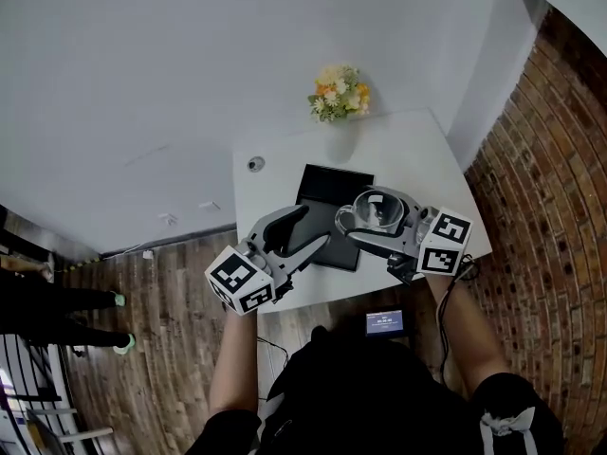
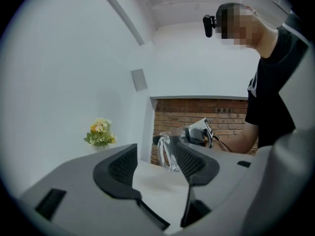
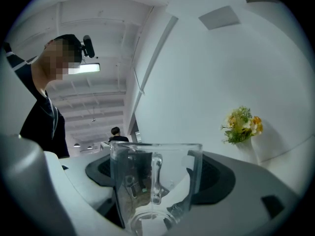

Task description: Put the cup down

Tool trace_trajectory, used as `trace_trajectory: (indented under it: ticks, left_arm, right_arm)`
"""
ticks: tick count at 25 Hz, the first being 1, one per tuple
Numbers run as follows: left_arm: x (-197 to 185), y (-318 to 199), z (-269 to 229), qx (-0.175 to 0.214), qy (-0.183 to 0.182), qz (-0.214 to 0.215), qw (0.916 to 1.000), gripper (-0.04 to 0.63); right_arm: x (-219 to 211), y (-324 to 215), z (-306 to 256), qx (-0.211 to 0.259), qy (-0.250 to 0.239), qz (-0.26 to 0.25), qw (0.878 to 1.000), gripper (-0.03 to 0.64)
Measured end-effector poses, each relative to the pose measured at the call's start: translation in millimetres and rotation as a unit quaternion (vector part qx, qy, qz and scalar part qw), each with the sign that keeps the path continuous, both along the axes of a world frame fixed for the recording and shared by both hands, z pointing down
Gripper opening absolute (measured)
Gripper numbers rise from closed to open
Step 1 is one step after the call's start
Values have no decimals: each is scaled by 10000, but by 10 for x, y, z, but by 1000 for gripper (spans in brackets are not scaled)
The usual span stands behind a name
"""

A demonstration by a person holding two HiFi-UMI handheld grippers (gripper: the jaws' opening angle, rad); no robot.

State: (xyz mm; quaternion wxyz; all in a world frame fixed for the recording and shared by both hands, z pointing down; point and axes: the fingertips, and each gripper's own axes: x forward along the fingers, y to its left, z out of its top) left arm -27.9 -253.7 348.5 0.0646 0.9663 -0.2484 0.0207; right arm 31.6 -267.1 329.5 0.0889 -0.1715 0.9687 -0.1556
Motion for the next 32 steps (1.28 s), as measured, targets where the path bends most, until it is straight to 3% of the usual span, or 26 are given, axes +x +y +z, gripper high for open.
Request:
trace_trajectory:
  ticks: [21, 32]
  left_arm:
    - [-130, -109, 72, -89, 33, 321, 9994, 255]
    - [-94, -223, 114, -176, 1, 415, 9990, 255]
  right_arm:
    - [-204, -63, 97, -137, 116, 289, 9994, 425]
    - [-184, -370, 241, -11, 596, 354, 9976, 426]
